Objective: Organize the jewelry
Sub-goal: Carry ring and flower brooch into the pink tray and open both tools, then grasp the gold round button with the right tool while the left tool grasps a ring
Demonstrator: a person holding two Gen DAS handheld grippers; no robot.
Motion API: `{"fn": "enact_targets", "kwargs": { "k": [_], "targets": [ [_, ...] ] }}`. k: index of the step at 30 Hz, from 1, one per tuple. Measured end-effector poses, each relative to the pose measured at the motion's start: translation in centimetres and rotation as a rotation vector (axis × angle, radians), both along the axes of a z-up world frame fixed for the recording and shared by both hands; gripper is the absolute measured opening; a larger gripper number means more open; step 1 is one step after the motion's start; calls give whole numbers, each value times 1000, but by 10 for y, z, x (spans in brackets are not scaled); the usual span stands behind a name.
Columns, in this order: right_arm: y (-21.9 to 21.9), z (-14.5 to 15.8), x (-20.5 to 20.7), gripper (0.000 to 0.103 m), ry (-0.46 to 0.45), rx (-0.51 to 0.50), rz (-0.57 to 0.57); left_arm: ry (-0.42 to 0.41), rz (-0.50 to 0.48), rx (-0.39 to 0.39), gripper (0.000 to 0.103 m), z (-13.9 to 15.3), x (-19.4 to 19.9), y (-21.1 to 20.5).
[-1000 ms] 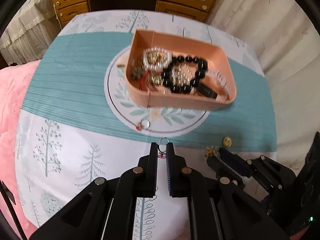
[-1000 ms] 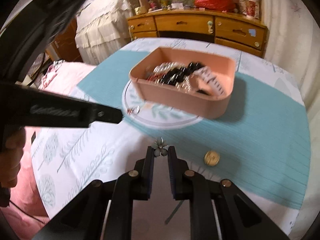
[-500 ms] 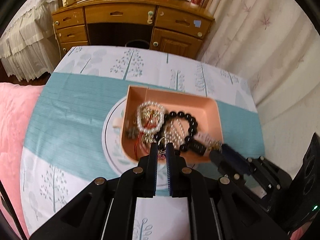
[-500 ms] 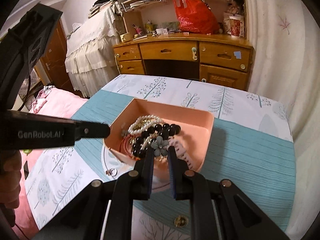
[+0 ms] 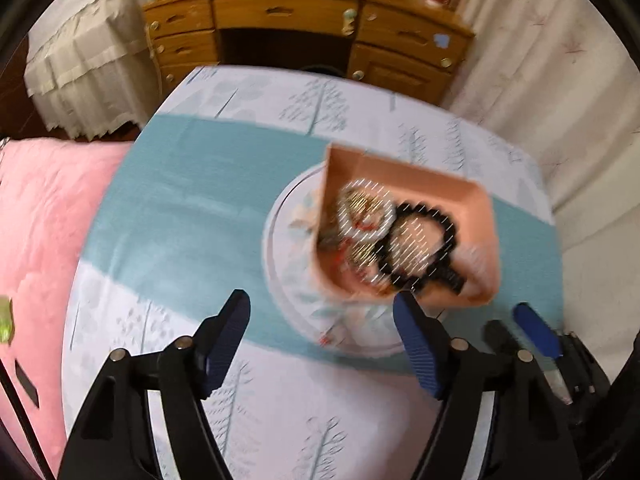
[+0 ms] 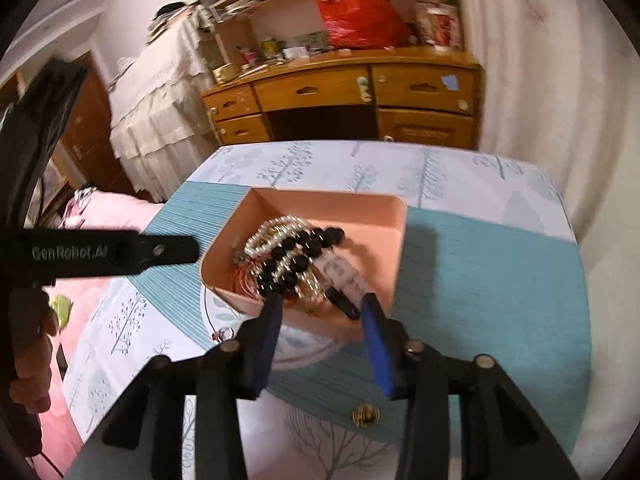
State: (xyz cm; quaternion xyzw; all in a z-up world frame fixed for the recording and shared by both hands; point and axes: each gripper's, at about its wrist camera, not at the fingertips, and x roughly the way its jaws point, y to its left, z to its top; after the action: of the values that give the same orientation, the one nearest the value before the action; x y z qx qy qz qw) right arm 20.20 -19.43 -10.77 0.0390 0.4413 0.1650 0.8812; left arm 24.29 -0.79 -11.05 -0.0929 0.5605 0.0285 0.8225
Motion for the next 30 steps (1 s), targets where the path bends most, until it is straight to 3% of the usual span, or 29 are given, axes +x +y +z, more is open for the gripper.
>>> {"fn": "enact_targets", "kwargs": {
  "k": [6,10,14,17,21,25,30],
  "targets": [
    [-16,-21,-26,58,137,51,-104,81,45,65,73,-28,-29,15],
    [-17,-34,-44,63,165,-2,-126,85,4,60,73,-43,-37,14],
    [-15,-48,-55,63,182,-62,-126,36,-87,63,73,-55,-41,4],
    [-12,-55,-61,63,148,-160,-162,-31,-163,81,73,-61,-44,-6],
    [-8,-60,-64,63,93,-205,-150,-106,-214,99,73,-67,-47,-17],
    [0,-64,-61,54,42,-242,-116,-145,-239,121,72,-74,-48,-24],
    [8,-62,-60,40,19,-257,-84,-162,-242,111,53,-79,-48,-25]
  ]
}}
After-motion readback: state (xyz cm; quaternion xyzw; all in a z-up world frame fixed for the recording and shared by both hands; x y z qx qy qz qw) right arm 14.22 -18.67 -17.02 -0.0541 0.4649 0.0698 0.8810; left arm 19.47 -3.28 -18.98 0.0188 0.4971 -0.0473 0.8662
